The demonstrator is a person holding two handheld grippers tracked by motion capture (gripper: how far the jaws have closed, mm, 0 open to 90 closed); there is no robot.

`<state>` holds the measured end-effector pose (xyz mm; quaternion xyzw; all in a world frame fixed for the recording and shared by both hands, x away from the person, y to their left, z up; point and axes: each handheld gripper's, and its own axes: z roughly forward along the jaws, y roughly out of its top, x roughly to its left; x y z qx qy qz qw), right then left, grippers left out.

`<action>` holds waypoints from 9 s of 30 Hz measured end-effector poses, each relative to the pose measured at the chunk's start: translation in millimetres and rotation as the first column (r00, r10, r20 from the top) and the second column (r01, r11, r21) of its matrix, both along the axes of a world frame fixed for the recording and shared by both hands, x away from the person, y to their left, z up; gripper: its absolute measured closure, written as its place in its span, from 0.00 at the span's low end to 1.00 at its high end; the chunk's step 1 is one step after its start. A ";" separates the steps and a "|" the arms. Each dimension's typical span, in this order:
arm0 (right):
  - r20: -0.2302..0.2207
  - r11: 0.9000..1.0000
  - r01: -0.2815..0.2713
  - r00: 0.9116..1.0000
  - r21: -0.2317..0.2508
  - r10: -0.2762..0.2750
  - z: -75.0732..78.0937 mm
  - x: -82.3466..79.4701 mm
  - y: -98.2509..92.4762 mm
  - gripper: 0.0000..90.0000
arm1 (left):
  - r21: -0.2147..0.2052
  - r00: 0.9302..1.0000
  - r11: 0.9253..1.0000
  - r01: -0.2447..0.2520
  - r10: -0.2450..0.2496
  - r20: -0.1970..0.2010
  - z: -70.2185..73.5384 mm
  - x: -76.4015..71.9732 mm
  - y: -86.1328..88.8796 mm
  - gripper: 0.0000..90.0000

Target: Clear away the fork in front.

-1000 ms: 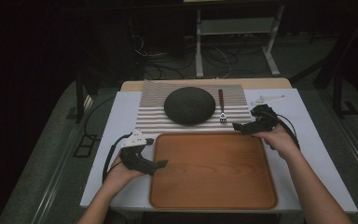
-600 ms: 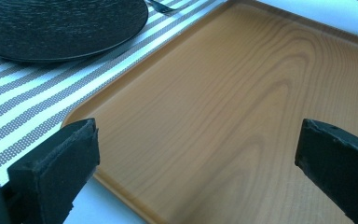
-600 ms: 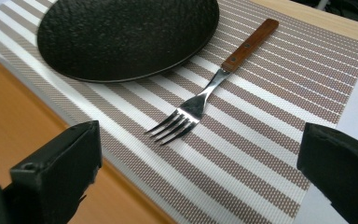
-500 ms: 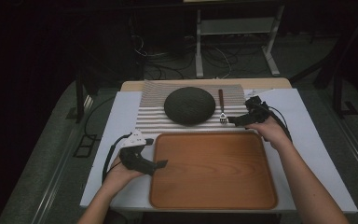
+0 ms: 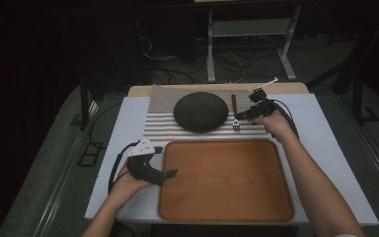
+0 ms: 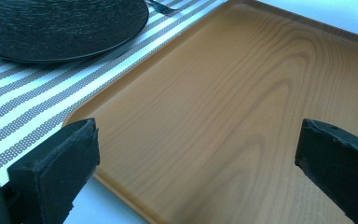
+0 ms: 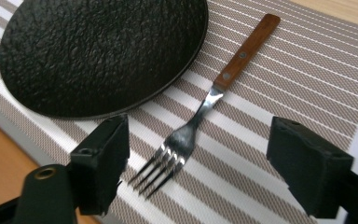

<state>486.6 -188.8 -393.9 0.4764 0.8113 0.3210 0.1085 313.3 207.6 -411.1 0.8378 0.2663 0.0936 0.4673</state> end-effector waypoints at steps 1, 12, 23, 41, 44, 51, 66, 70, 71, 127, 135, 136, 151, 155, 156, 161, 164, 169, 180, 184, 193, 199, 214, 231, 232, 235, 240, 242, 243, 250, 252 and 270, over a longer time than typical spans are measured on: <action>-0.015 1.000 0.007 1.000 -0.013 -0.007 -0.4 3.5 2.4 0.26 | -0.007 1.000 1.000 -0.001 0.001 -0.003 0.2 -0.2 0.6 0.00; -0.119 0.995 0.057 0.991 -0.084 -0.067 -6.0 39.8 19.3 0.49 | -0.022 1.000 1.000 -0.004 0.004 -0.003 0.0 -0.3 2.9 0.00; -0.212 0.985 0.073 0.972 -0.158 -0.106 -15.5 70.9 32.6 0.62 | -0.017 1.000 1.000 -0.002 0.002 -0.003 -0.6 0.6 2.4 0.00; -0.307 0.976 0.099 0.939 -0.192 -0.156 -29.7 90.9 40.1 0.70 | -0.009 1.000 1.000 0.003 -0.003 -0.003 -1.8 2.4 2.0 0.00; -0.310 0.975 0.095 0.938 -0.201 -0.156 -29.5 91.4 40.7 0.73 | -0.007 1.000 1.000 0.004 -0.004 -0.006 -2.2 2.8 1.9 0.00; -0.311 0.970 0.097 0.936 -0.222 -0.165 -29.3 92.1 41.3 0.80 | -0.007 1.000 1.000 0.006 -0.006 -0.006 -2.2 2.7 1.6 0.00; -0.277 0.963 0.074 0.950 -0.259 -0.147 -29.3 88.3 43.9 0.86 | -0.006 1.000 1.000 0.010 -0.010 -0.008 -2.9 3.0 1.4 0.00; -0.281 0.977 0.070 0.951 -0.200 -0.126 -27.6 84.4 37.9 0.86 | -0.004 1.000 1.000 0.008 -0.008 -0.009 -3.2 3.6 1.2 0.00; -0.279 0.979 0.067 0.953 -0.191 -0.120 -26.7 83.0 36.5 0.86 | -0.004 1.000 1.000 0.007 -0.007 -0.008 -3.0 3.6 1.1 0.00; 0.038 0.963 -0.232 0.973 0.134 0.229 26.9 -123.6 4.7 0.87 | -0.032 1.000 0.999 -0.021 0.021 -0.022 4.6 4.4 -4.9 0.00; 0.048 0.955 -0.257 0.966 0.150 0.253 19.4 -138.9 5.3 0.86 | -0.051 1.000 0.999 -0.011 0.010 -0.025 24.0 21.8 -31.9 0.00; 0.047 0.955 -0.259 0.966 0.147 0.255 19.1 -140.5 5.6 0.86 | -0.051 1.000 0.999 -0.002 0.001 -0.020 26.7 24.4 -37.3 0.00; 0.104 0.940 -0.295 0.954 0.171 0.280 19.9 -146.7 9.7 0.86 | -0.110 0.995 0.989 0.101 -0.100 0.020 58.5 51.5 -109.4 0.08; 0.122 0.937 -0.300 0.952 0.181 0.281 21.3 -147.9 10.5 0.86 | -0.117 0.993 0.987 0.114 -0.112 0.019 59.2 53.6 -119.2 0.16; 0.122 0.935 -0.301 0.952 0.185 0.282 21.5 -148.1 10.9 0.87 | -0.121 0.994 0.987 0.109 -0.108 0.017 59.2 53.4 -121.1 0.16; 0.138 0.931 -0.318 0.945 0.180 0.296 20.8 -151.0 17.4 0.86 | -0.151 0.995 0.983 0.104 -0.104 0.011 58.5 52.0 -126.5 0.21; 0.144 0.927 -0.331 0.941 0.178 0.308 20.5 -153.6 22.9 0.86 | -0.161 0.996 0.983 0.087 -0.088 0.000 57.4 50.8 -128.2 0.26; 0.163 0.921 -0.346 0.934 0.181 0.319 21.8 -156.1 30.8 0.86 | -0.182 0.996 0.980 0.073 -0.080 -0.029 53.3 49.8 -130.4 0.36; 0.183 0.916 -0.357 0.928 0.184 0.325 23.0 -158.7 37.4 0.86 | -0.188 0.995 0.979 0.077 -0.087 -0.042 47.9 47.3 -135.9 0.57; 0.188 0.915 -0.362 0.925 0.176 0.330 23.0 -160.2 39.7 0.86 | -0.202 0.995 0.976 0.085 -0.095 -0.042 47.7 46.2 -135.8 0.65; 0.213 0.917 -0.358 0.923 0.176 0.319 24.2 -160.8 39.9 0.86 | -0.243 0.992 0.966 0.088 -0.108 -0.070 47.1 47.5 -133.8 0.76; 0.220 0.918 -0.354 0.924 0.177 0.314 24.0 -161.3 42.4 0.86 | -0.260 0.990 0.961 0.096 -0.118 -0.073 48.0 47.3 -133.0 0.81; 0.243 0.914 -0.356 0.920 0.196 0.307 26.5 -163.4 46.1 0.84 | -0.295 0.985 0.946 0.132 -0.157 -0.066 52.4 47.0 -130.1 0.86; 0.312 0.922 -0.342 0.909 0.183 0.276 17.3 -164.7 30.2 0.17 | -0.273 0.985 0.951 0.147 -0.165 -0.043 59.9 51.2 -109.6 0.89; 0.319 0.926 -0.334 0.909 0.179 0.266 16.2 -164.9 27.0 0.16 | -0.277 0.985 0.949 0.152 -0.170 -0.040 60.0 51.1 -107.4 0.89; 0.326 0.941 -0.298 0.916 0.163 0.234 10.9 -167.0 12.4 0.15 | -0.284 0.983 0.945 0.163 -0.181 -0.039 61.1 52.2 -100.5 0.89; 0.316 0.954 -0.258 0.928 0.153 0.200 4.7 -172.4 -6.2 0.13 | -0.295 0.977 0.938 0.182 -0.206 -0.054 64.2 52.8 -84.2 0.89; 0.312 0.959 -0.238 0.933 0.155 0.181 2.1 -174.9 -13.6 0.12 | -0.296 0.977 0.938 0.180 -0.205 -0.053 64.8 51.6 -78.6 0.89; 0.311 0.962 -0.229 0.934 0.151 0.174 0.6 -176.1 -17.2 0.11 | -0.293 0.978 0.939 0.179 -0.203 -0.054 65.2 51.0 -75.2 0.89; 0.302 0.969 -0.184 0.945 0.163 0.129 -12.1 -188.8 -41.8 0.05 | -0.311 0.979 0.936 0.167 -0.195 -0.062 69.8 45.5 -49.3 0.89; 0.300 0.969 -0.183 0.945 0.166 0.127 -13.7 -191.0 -44.7 0.05 | -0.314 0.979 0.935 0.167 -0.196 -0.062 70.8 45.3 -45.7 0.89; 0.284 0.986 -0.118 0.956 0.117 0.081 -40.2 -219.0 -82.0 0.06 | -0.280 0.972 0.944 0.177 -0.212 -0.099 67.6 16.1 -7.7 0.89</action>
